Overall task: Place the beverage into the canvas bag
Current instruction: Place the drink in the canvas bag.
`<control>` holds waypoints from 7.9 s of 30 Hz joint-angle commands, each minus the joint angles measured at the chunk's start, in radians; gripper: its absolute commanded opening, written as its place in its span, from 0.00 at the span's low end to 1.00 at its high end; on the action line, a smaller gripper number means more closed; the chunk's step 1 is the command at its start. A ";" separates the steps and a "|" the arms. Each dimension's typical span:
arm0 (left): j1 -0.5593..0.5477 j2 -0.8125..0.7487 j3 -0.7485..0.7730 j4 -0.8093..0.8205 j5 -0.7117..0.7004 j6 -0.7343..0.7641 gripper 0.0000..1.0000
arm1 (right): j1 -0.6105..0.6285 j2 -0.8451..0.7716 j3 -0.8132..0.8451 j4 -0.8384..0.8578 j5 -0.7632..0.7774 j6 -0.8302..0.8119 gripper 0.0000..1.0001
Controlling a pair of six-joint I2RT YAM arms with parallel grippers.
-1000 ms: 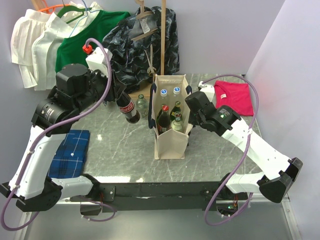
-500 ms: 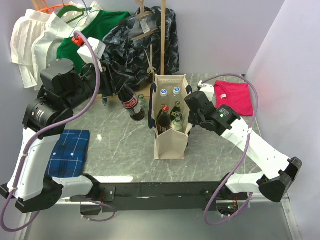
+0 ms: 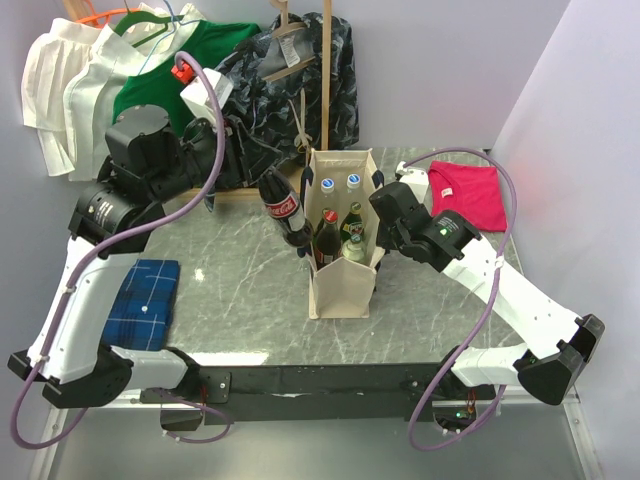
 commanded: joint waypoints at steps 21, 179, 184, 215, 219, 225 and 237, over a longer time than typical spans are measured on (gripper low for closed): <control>-0.042 0.010 0.012 0.350 0.145 -0.106 0.01 | -0.005 -0.046 0.000 0.037 0.043 0.012 0.00; -0.540 -0.059 -0.775 0.581 -0.665 -0.070 0.01 | -0.012 -0.074 0.091 0.026 0.005 -0.074 0.00; -0.542 -0.059 -0.796 0.585 -0.674 -0.077 0.01 | -0.012 -0.072 0.092 0.029 0.002 -0.074 0.00; -0.542 -0.036 -0.793 0.568 -0.711 -0.070 0.44 | -0.012 -0.058 0.101 0.032 0.000 -0.072 0.00; -0.542 -0.033 -0.790 0.569 -0.708 -0.066 0.43 | -0.012 -0.054 0.103 0.032 0.000 -0.070 0.00; -0.540 -0.023 -0.787 0.558 -0.711 -0.062 0.41 | -0.012 -0.049 0.109 0.032 -0.001 -0.070 0.00; -0.540 -0.036 -0.790 0.558 -0.715 -0.051 0.47 | -0.012 -0.045 0.114 0.034 -0.001 -0.063 0.00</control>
